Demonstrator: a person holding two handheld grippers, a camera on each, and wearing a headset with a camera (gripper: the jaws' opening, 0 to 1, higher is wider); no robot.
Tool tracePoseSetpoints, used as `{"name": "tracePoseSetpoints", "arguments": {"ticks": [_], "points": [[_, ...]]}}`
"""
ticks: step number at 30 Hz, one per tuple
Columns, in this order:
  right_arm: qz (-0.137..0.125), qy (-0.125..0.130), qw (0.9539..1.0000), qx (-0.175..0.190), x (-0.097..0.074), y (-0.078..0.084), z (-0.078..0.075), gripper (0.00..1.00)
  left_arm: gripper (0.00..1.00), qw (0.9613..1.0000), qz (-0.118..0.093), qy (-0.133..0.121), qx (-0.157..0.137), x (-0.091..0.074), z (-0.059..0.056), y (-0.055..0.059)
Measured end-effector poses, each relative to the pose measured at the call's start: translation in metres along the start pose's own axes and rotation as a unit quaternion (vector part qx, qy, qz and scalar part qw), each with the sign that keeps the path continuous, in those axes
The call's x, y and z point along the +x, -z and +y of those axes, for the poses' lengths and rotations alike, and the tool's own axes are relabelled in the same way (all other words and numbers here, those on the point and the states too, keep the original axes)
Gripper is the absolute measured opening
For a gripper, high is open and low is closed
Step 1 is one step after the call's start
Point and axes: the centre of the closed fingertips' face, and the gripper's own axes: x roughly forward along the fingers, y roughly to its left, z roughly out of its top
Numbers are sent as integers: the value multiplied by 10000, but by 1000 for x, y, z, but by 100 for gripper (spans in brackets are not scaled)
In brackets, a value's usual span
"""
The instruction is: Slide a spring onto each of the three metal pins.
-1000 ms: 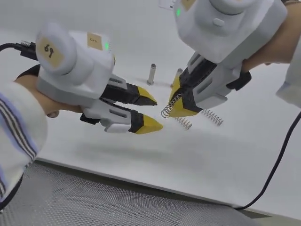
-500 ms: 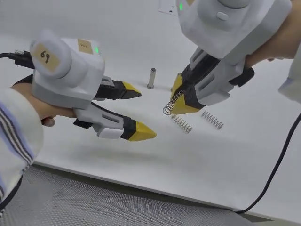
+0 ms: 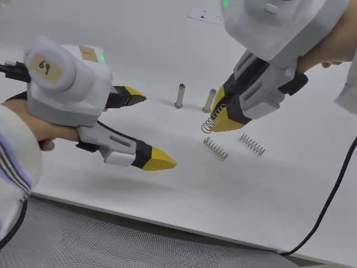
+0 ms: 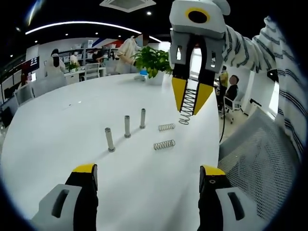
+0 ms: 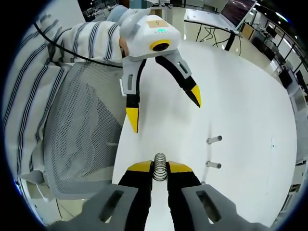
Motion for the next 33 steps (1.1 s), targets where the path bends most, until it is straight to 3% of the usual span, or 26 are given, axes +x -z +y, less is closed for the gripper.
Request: {"name": "tracePoseSetpoints", "arguments": {"ticks": [3,11,17,21,26,33], "points": [[65,-3,10000,-14,-1,4,1,8,83,9998,59,-15,-168,-2,2,4],[199,5,9998,91,-4,9,-2,8,98,9996,41,-149,-248,-4,9,6],[309,50,9994,136,-10,12,-8,8,98,9992,-31,-176,-354,-5,10,5],[383,89,9992,120,-12,10,-15,8,98,9992,-42,-205,-341,-6,12,5],[498,215,9985,16,-18,7,-36,8,98,9987,-236,-332,-302,-9,17,-4],[687,342,9969,-194,-24,3,-64,8,98,9990,-116,-367,-206,-10,21,-2]]}}
